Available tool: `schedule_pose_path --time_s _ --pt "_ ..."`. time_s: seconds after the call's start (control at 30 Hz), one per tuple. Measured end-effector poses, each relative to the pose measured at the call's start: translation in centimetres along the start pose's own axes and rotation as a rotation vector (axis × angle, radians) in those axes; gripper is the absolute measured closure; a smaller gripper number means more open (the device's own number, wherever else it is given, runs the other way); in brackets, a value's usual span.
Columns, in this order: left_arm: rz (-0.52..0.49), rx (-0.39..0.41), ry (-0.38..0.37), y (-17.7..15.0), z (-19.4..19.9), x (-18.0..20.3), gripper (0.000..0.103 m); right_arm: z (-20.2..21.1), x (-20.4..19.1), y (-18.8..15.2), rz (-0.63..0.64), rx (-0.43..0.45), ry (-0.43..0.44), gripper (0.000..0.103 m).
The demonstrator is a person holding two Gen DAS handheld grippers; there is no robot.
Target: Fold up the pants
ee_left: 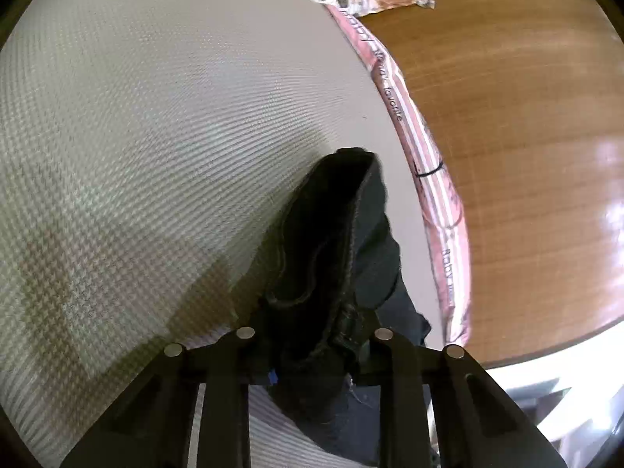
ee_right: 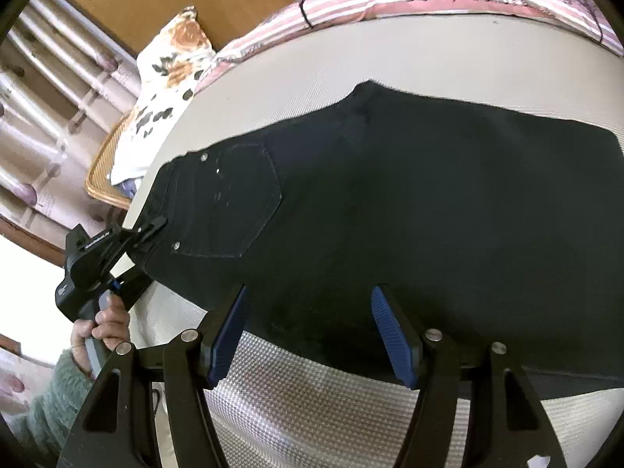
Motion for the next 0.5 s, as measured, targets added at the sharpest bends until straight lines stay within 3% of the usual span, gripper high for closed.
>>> schedule_pose_path --time_s 0.07,0.27,0.37,0.5 --pt "-0.07 0.009 0.009 -0.1 0.5 2.5 0.079 0.7 0.5 0.2 -0.011 0.017 -0.001 0.041" --pt "-0.265 0.003 -0.102 -1.4 1.7 13.1 0.08 4.8 3.3 1.2 -0.088 0.119 0.008 0.041" --pt "-0.381 -0.036 -0.157 -3.5 1.0 18.8 0.08 7.6 5.2 1.6 -0.126 0.18 0.0 0.041" --pt "-0.525 -0.144 -0.238 -8.2 -1.7 25.6 0.08 11.4 8.0 1.8 -0.167 0.259 -0.031 0.041"
Point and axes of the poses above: each gripper's, at about its wrist camera, not at the fingertips, and z roughly against the way its jaws point, x to its right, y to its top, the point moved 3 cm from there along -z, roughly the way its jaws point, and after that the axes turned 2 degrees about -x, right-handed, at the moved point
